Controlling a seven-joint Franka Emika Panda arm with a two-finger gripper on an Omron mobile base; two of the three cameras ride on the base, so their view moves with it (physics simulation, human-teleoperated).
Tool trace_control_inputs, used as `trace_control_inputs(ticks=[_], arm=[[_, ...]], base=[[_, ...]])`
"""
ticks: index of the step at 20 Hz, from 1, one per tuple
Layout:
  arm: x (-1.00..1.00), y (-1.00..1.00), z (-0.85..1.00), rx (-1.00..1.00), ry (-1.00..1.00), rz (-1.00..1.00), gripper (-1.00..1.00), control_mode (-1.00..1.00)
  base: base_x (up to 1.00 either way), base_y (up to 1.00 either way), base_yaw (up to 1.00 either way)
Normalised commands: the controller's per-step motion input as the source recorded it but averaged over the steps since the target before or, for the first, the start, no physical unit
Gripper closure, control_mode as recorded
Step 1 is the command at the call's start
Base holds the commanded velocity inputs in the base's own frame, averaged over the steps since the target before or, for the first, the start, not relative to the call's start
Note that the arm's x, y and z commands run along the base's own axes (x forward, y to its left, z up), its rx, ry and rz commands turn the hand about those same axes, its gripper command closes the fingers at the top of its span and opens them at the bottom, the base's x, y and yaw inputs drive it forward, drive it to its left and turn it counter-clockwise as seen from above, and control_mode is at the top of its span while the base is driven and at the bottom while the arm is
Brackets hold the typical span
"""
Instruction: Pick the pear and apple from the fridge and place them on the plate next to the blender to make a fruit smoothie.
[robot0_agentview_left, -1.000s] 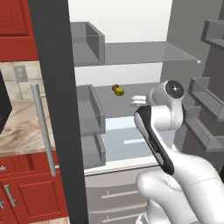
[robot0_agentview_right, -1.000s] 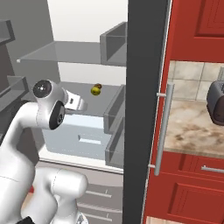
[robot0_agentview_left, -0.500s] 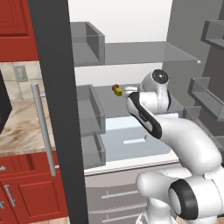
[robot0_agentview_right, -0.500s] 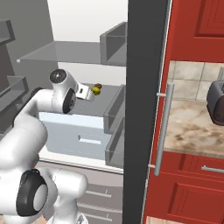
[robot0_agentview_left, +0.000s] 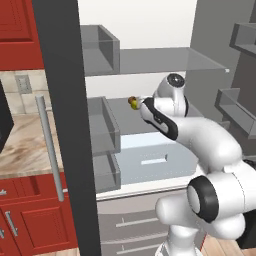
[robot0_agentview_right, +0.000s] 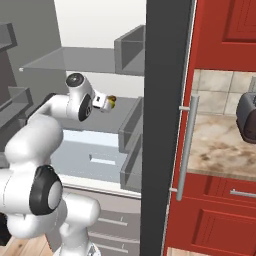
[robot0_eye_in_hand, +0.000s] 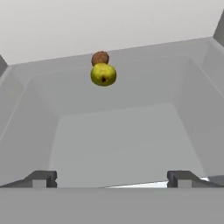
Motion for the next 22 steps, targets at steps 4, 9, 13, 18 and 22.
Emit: trace_control_inputs(ticks=[4,9,13,18,22], arm=[[0.74,0.00,-0.27,-0.03,0.00,0.00,-1.00,-1.00],[0.67,0.00,-0.26,-0.02,0.02,0.00,-1.00,-1.00],[0.50,0.00,-0.17,0.00,0.01,0.00,-1.00,-1.00],[0.45,0.00,-0.19,0.00,0.01,0.00,-1.00,-1.00],[0.47,0.07,-0.30,0.00,0.02,0.00,-1.00,-1.00]], base=[[0.00,0.00,0.00],[0.00,0.00,0.00],[0.00,0.00,0.00],[0.00,0.00,0.00],[0.00,0.00,0.00]])
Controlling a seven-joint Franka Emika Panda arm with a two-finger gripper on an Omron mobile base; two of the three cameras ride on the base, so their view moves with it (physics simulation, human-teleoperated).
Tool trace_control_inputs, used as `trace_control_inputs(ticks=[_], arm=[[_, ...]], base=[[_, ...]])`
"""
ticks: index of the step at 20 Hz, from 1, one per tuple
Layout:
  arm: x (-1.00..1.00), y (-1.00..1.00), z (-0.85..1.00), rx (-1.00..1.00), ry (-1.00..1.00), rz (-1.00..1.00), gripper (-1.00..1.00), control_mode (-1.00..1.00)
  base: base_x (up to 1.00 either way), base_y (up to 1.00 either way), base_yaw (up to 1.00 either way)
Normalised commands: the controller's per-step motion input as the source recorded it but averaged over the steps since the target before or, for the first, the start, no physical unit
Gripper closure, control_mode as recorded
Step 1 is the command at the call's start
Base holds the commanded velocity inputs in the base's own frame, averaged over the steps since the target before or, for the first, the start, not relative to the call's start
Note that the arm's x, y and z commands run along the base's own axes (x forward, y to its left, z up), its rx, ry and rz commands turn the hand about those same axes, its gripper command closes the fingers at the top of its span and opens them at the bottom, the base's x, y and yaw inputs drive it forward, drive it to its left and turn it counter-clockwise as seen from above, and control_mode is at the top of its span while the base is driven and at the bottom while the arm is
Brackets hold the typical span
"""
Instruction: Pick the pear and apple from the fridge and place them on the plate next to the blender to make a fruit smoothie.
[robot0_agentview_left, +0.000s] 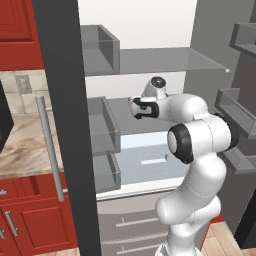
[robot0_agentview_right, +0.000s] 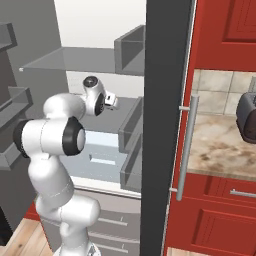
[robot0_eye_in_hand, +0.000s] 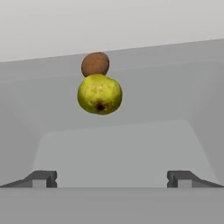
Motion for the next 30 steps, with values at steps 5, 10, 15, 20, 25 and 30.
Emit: trace_control_inputs(ticks=[5,10,15,20,25,30], arm=[[0.54,0.18,-0.17,-0.01,0.01,0.00,-1.00,-1.00],[0.52,0.07,-0.12,-0.01,0.00,0.00,-1.00,-1.00],[0.52,0.01,-0.18,-0.02,0.00,0.00,-1.00,-1.00],[0.45,0.00,-0.19,-0.04,0.00,0.00,-1.00,-1.00],[0.45,0.00,-0.17,-0.03,0.01,0.00,-1.00,-1.00],[0.12,0.00,-0.24,-0.02,0.05,0.00,-1.00,-1.00]], base=[[0.00,0.00,0.00],[0.00,0.00,0.00],[0.00,0.00,0.00],[0.00,0.00,0.00],[0.00,0.00,0.00],[0.00,0.00,0.00]])
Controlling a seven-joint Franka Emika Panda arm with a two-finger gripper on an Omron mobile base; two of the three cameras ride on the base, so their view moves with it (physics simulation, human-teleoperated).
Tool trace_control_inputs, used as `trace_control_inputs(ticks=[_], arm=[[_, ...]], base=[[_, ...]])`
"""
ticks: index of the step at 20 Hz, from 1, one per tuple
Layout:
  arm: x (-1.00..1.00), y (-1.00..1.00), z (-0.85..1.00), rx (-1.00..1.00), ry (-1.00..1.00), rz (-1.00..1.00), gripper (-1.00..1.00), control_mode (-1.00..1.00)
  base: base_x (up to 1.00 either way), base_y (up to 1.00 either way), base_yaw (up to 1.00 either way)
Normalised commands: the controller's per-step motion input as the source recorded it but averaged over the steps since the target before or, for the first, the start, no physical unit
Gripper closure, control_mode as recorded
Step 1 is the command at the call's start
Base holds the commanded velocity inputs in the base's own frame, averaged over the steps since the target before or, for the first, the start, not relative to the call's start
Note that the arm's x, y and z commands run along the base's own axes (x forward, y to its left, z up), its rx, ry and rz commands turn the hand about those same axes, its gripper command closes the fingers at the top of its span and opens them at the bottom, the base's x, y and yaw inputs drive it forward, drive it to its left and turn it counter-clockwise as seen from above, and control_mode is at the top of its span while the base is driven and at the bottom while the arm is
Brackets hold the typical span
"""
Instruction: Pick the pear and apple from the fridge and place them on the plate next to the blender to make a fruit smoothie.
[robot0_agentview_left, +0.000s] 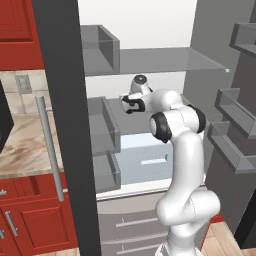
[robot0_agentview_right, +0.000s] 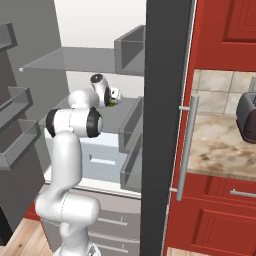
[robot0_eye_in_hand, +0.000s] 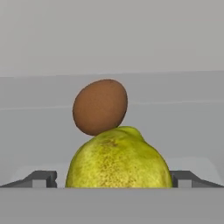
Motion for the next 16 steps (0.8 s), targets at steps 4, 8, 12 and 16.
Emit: trace_control_inputs(ticks=[4,8,12,16], arm=[[-0.03,-0.01,-0.47,-0.02,0.02,0.00,1.00,-1.00],[-0.01,-0.08,-0.32,0.00,0.00,0.00,1.00,-1.00],[0.00,0.00,-0.12,0.00,-0.08,0.00,1.00,-1.00],[-0.07,0.00,-0.01,0.00,-0.07,0.00,1.00,-1.00]], base=[[0.00,0.00,0.00],[0.00,0.00,0.00],[0.00,0.00,0.00],[0.00,0.00,0.00]])
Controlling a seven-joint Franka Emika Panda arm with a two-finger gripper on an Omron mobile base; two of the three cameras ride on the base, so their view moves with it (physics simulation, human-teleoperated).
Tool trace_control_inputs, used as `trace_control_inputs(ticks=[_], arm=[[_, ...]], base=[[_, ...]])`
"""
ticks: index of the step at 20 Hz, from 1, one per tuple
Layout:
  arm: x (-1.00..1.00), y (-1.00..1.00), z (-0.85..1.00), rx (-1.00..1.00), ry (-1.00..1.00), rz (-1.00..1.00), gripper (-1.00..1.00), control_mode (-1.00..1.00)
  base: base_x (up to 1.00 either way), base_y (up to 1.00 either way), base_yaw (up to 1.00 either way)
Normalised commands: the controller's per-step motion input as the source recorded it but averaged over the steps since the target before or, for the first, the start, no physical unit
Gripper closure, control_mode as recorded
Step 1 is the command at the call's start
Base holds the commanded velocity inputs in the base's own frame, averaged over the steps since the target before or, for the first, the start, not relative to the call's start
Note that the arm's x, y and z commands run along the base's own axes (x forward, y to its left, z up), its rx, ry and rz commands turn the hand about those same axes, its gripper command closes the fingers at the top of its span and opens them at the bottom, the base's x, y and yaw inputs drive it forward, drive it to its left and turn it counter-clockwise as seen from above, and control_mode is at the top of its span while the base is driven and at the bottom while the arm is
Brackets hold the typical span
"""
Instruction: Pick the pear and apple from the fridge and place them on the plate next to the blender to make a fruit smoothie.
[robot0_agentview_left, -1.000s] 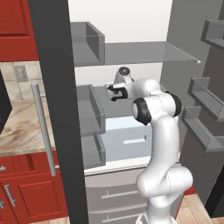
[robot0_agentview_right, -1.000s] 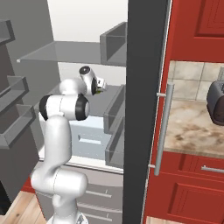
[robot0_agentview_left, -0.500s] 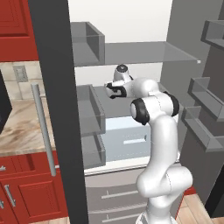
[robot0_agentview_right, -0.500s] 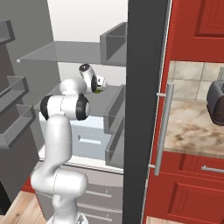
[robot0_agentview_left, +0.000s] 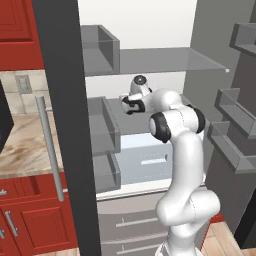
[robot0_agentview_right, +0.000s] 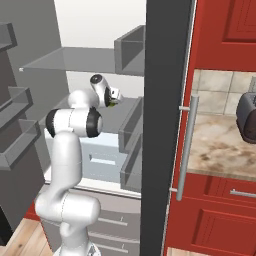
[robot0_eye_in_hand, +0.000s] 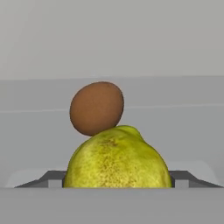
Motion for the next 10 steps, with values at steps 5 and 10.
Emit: trace_control_inputs(ticks=[5,10], arm=[[-0.46,0.00,0.00,0.00,-0.13,0.00,1.00,-1.00],[-0.99,-0.01,0.33,0.00,-0.29,0.00,1.00,-1.00]], base=[[0.00,0.00,0.00],[0.00,0.00,0.00]])
